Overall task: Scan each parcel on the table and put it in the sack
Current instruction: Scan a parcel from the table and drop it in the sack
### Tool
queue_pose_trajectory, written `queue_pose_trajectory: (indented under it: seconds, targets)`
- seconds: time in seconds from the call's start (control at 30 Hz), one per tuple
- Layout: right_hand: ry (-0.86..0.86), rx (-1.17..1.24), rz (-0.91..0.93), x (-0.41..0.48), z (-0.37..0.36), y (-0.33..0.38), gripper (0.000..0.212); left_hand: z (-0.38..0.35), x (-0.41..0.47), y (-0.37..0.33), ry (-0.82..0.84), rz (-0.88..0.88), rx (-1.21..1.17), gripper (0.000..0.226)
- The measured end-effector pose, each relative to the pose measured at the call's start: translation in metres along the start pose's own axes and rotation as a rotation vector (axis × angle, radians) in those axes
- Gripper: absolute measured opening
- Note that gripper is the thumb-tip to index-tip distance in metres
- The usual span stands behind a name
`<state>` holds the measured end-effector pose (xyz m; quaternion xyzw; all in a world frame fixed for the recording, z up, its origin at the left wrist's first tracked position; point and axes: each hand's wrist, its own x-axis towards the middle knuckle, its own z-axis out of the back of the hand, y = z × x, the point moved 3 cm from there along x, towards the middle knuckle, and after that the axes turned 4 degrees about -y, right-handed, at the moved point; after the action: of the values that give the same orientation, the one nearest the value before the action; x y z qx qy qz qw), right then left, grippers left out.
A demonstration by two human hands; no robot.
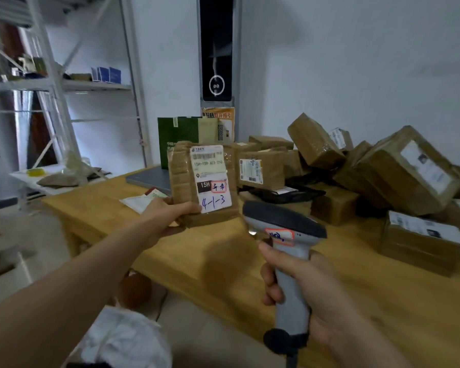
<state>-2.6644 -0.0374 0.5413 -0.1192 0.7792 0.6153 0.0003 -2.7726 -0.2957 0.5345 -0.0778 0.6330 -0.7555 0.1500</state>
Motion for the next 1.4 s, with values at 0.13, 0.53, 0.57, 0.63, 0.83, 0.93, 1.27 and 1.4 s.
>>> queue_pose_trajectory:
  seconds: [0.13,0.53,0.57,0.63,0.83,0.93,1.27,1.4]
  targets:
    - [-0.051,-0.032,0.069,-0.037,-0.001,-0.014,0.014,-0.006,-0.060,0.025,0.086,0.058,-0.015,0.045]
    - [-0.227,-0.173,0.132,-0.094,0.023,-0.046,0.016,-0.039,-0.114,0.051,0.122,0.068,-0.013,0.051]
    - [-0.231,-0.180,0.145,-0.096,0.024,-0.045,0.016,-0.040,-0.115,0.049,0.120,0.054,0.011,0.056]
    - [-0.233,-0.191,0.172,-0.099,0.025,-0.042,0.017,-0.040,-0.115,0.047,0.120,0.032,0.059,0.068]
    - [-0.233,-0.206,0.217,-0.104,0.028,-0.036,0.015,-0.038,-0.109,0.049,0.115,-0.007,0.140,0.079]
    - [-0.234,-0.243,0.234,-0.106,0.029,-0.035,0.015,-0.037,-0.110,0.049,0.116,-0.017,0.168,0.082]
    - [-0.227,-0.261,0.257,-0.104,0.029,-0.034,0.017,-0.034,-0.110,0.049,0.087,-0.013,0.165,0.084]
    - [-0.227,-0.272,0.258,-0.102,0.028,-0.033,0.018,-0.036,-0.112,0.047,0.093,-0.020,0.157,0.081]
